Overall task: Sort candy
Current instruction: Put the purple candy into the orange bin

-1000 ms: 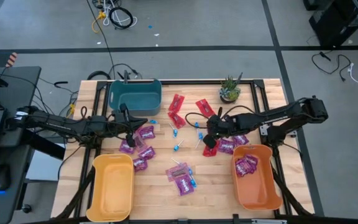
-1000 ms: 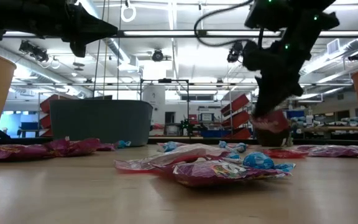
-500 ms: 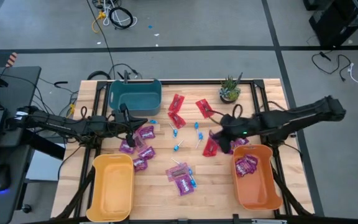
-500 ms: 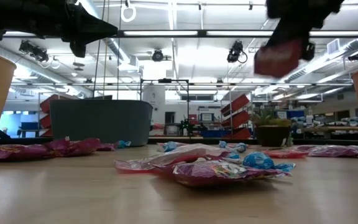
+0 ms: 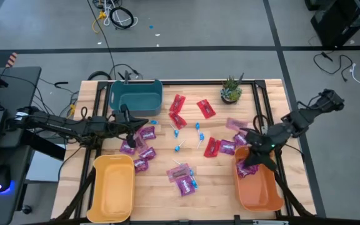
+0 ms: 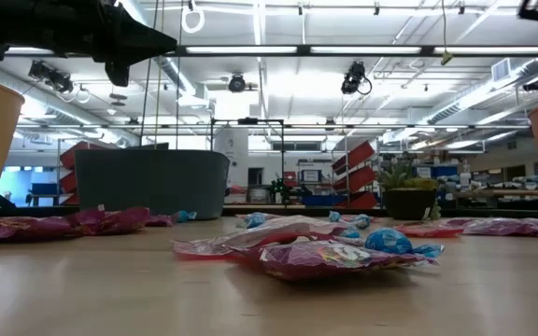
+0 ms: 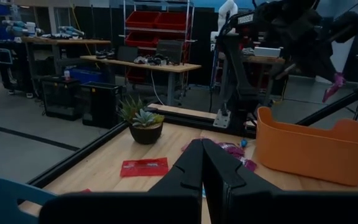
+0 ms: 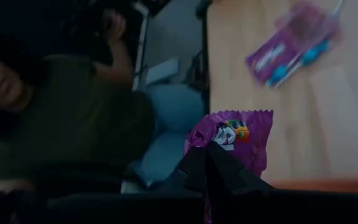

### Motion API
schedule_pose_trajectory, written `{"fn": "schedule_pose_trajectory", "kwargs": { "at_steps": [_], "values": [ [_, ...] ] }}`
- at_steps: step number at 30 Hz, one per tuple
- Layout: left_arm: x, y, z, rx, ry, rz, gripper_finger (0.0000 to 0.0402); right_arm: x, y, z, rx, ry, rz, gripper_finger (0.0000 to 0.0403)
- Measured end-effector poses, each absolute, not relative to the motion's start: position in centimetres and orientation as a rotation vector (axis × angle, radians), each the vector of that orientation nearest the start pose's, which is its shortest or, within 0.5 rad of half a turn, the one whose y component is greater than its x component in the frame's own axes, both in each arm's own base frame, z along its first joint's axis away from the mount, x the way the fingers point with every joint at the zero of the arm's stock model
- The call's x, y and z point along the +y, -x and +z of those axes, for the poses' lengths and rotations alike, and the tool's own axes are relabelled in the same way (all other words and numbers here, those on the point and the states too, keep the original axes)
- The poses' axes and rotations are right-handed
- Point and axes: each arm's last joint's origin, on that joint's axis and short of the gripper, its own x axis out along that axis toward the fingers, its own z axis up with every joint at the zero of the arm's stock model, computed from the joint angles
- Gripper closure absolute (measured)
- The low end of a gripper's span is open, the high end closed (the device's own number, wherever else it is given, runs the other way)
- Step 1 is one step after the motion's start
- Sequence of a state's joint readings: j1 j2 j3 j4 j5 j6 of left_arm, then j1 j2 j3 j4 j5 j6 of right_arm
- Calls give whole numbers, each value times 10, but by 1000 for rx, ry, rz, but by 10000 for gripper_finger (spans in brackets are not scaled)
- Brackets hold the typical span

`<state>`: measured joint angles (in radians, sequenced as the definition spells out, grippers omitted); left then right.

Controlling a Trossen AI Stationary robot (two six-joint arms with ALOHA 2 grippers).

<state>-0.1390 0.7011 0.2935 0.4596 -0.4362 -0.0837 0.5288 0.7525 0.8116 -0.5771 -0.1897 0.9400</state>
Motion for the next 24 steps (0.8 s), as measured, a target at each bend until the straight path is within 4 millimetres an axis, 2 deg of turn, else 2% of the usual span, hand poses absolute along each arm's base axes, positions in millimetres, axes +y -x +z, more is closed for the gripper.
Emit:
{"fn": "schedule_pose_trajectory", "kwargs": {
  "at_steps": [9, 15, 24],
  "values": [
    [-10, -161, 239, -89, 87, 294, 396, 94, -102, 296, 1056, -673, 448, 403],
    [-10, -160, 245, -153, 122, 291, 396, 96, -89, 283, 1216, -557, 381, 403],
    [-10, -160, 246, -162, 166, 287, 396, 108, -94, 268, 1271, -344, 340, 403]
  ]
}}
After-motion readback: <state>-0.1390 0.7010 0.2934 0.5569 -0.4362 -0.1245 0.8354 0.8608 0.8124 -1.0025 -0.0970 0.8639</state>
